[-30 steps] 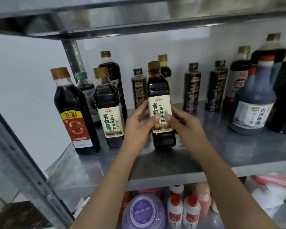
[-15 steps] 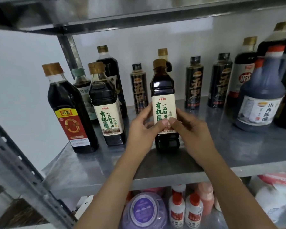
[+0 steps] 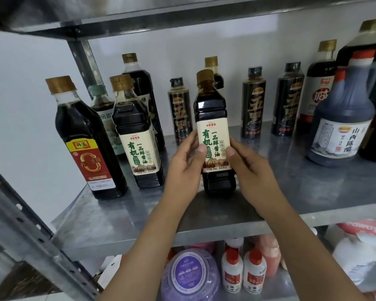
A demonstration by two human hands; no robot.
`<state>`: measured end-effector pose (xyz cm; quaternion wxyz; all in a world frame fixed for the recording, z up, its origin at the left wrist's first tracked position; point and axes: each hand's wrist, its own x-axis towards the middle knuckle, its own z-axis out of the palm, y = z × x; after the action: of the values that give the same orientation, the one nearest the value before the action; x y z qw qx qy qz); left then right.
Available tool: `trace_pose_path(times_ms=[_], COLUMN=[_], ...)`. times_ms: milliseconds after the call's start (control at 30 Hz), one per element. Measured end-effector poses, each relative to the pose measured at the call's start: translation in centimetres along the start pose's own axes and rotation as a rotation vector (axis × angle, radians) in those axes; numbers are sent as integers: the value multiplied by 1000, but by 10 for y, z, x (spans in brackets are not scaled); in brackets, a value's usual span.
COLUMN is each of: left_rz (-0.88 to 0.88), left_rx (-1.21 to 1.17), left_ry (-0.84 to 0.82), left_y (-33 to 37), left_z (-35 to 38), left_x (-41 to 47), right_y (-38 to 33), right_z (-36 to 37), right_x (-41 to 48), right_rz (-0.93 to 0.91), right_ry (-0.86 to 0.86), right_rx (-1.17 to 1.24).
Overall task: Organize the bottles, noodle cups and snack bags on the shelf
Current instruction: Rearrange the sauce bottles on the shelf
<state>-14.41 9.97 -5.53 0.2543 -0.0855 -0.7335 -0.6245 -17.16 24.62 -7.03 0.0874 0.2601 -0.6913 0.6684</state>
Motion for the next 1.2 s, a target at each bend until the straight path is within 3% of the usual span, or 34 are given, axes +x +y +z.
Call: trace_pose_path(times_ms=[700,933,1200], left_rz=[-20,-60,-139], left_rx=[-68,-23,-93], left_ry=[-1,19,25], left_y=[1,-4,-3], left_z=[-4,-5,-6], left_x=[0,2,5], right_y=[-7,-9,-10], right_z=[2,2,0], right_x=[-2,-4,-9], right_rz=[48,11,-28], right_ry=[-31,53,11], right_rx=[53,-29,95])
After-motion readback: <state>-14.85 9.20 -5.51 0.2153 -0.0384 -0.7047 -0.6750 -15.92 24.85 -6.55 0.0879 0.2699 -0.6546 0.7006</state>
